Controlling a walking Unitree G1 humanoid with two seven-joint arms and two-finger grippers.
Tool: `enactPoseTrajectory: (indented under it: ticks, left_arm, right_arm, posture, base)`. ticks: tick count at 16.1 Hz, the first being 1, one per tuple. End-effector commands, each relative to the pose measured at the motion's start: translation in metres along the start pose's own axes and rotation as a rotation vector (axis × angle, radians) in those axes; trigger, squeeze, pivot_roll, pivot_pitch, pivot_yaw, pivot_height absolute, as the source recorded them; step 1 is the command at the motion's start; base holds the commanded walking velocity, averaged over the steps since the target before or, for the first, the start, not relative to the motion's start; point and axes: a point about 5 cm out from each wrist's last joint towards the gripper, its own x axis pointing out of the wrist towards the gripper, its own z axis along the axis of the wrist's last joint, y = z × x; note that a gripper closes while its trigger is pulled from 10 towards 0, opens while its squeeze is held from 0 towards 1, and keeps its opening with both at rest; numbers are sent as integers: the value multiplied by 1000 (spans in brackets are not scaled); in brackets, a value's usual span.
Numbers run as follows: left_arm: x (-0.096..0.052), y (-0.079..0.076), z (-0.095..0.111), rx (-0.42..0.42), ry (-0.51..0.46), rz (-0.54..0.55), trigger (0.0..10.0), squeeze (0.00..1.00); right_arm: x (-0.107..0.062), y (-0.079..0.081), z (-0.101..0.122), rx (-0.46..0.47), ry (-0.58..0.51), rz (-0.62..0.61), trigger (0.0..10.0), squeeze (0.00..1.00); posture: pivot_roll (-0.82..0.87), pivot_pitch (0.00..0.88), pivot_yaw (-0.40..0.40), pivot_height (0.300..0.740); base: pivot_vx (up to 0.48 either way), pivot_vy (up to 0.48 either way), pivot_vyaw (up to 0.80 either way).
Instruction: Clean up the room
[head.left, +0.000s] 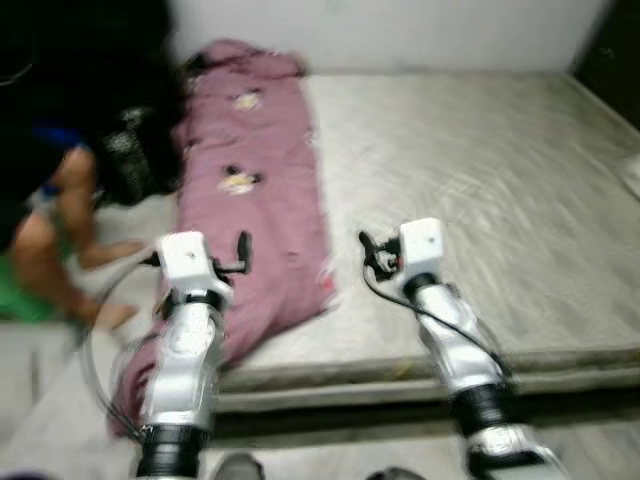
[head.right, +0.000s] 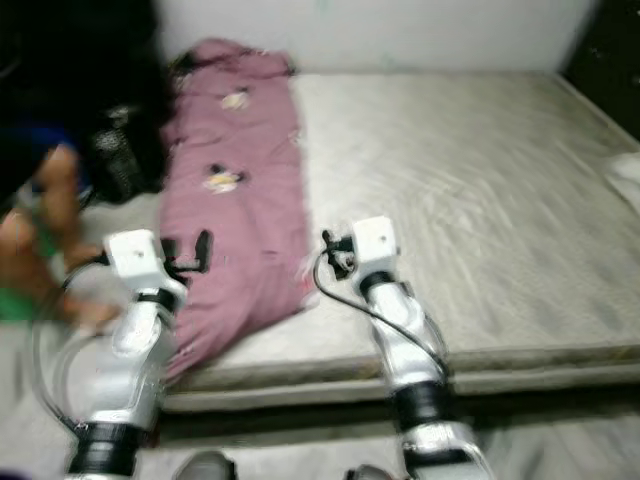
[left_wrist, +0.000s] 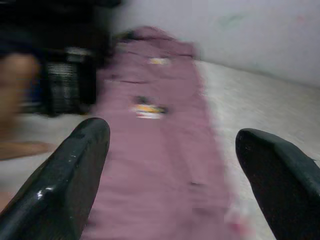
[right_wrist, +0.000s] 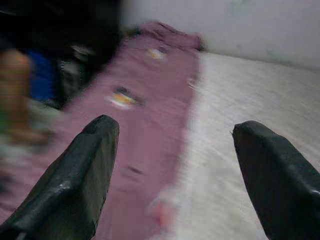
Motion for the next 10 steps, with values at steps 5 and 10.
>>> enactPoseTrajectory:
  ticks: [5,10]
  left_arm:
    - [2,-9,6,-2,-37,-22,10000,0]
    - [2,-12,8,-7,-55,-48,10000,0]
  right_arm:
    - [1,-10,3,-12,-3,-23,10000,0]
    - [2,-9,3,-12,-9,-22,10000,0]
  posture:
    - [39,15,-4,740]
    - [38,12,-3,740]
  base:
    - [0,448,0]
    - [0,0,0]
